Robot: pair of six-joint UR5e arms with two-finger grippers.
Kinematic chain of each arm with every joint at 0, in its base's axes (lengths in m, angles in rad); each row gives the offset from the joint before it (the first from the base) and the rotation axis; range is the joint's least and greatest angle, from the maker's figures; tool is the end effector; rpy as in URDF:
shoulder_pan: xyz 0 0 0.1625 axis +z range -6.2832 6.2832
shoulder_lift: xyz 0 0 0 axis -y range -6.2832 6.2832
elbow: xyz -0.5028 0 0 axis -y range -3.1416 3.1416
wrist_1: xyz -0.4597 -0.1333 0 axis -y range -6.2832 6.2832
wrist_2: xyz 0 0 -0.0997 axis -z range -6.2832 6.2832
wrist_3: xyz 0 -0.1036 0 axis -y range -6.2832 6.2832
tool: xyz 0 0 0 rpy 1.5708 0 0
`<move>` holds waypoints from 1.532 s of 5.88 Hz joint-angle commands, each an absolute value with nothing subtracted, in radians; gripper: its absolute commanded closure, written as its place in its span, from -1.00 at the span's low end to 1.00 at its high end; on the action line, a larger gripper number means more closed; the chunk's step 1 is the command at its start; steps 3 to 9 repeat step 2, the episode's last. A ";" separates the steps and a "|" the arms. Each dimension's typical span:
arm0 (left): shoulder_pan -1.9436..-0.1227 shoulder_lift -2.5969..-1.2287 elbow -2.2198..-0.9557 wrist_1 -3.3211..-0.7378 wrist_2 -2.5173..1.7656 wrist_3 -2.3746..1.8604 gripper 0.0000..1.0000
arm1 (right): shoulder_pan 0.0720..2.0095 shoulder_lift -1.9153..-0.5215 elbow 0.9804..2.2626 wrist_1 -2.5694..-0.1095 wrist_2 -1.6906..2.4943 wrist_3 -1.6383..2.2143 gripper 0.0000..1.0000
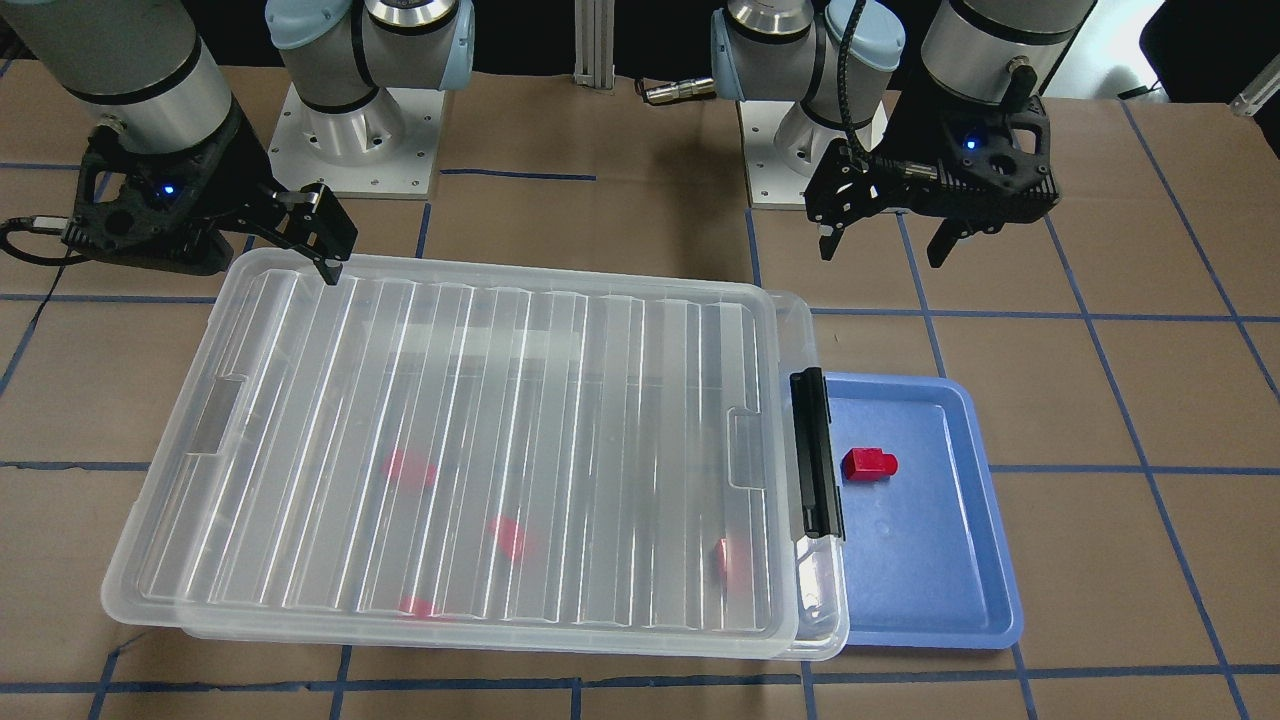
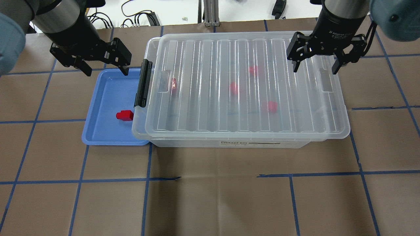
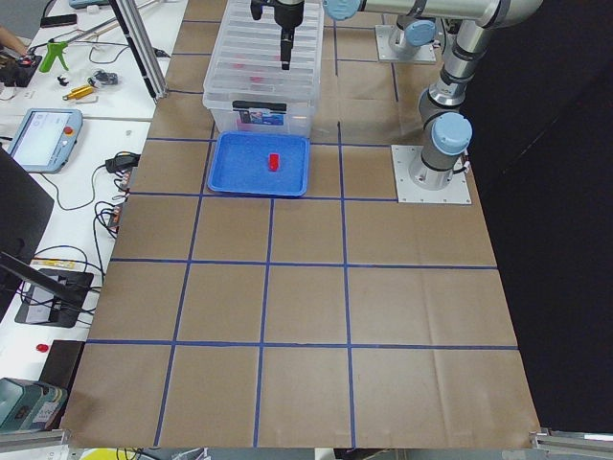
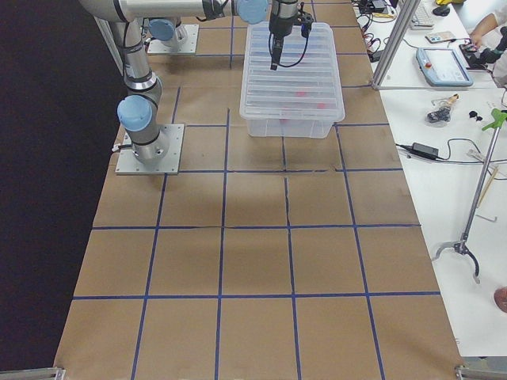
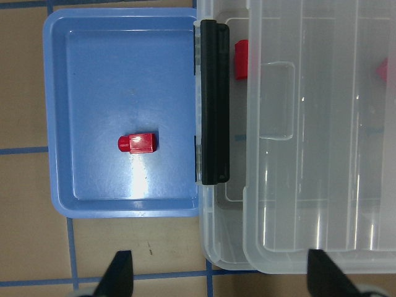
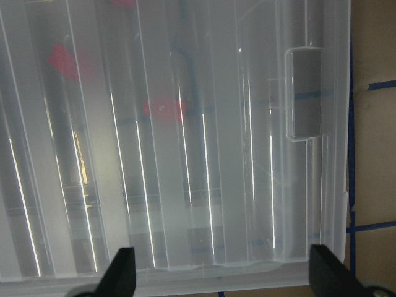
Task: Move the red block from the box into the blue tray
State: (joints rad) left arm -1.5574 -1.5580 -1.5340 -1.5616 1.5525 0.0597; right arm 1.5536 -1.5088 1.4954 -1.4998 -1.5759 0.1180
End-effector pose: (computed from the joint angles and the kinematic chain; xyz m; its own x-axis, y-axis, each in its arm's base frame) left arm -0.1277 -0.5601 0.5905 -0.9988 0.0473 0.0147 0.0463 0.9971 -0.0597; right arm 0.1227 -0.5866 0.5613 -0.9909 0.1343 0.0118 0.1348 0.9893 0.0566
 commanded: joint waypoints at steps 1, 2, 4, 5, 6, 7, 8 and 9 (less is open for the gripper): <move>-1.559 -1.557 -1.534 -1.562 1.555 0.060 -0.98 | 1.554 -1.509 1.497 -1.502 -1.571 0.121 -1.00; -1.559 -1.557 -1.534 -1.562 1.554 0.060 -0.98 | 1.554 -1.509 1.497 -1.502 -1.569 0.120 -1.00; -1.559 -1.557 -1.534 -1.562 1.554 0.060 -0.98 | 1.554 -1.509 1.497 -1.502 -1.569 0.120 -1.00; -1.559 -1.557 -1.534 -1.562 1.554 0.060 -0.98 | 1.554 -1.509 1.497 -1.502 -1.569 0.120 -1.00; -1.559 -1.557 -1.534 -1.562 1.554 0.060 -0.98 | 1.554 -1.509 1.497 -1.502 -1.569 0.120 -1.00; -1.559 -1.557 -1.534 -1.562 1.554 0.060 -0.98 | 1.554 -1.509 1.497 -1.502 -1.569 0.120 -1.00; -1.559 -1.557 -1.534 -1.562 1.554 0.060 -0.98 | 1.554 -1.509 1.497 -1.502 -1.569 0.120 -1.00; -1.559 -1.557 -1.534 -1.562 1.554 0.060 -0.98 | 1.554 -1.509 1.497 -1.502 -1.569 0.120 -1.00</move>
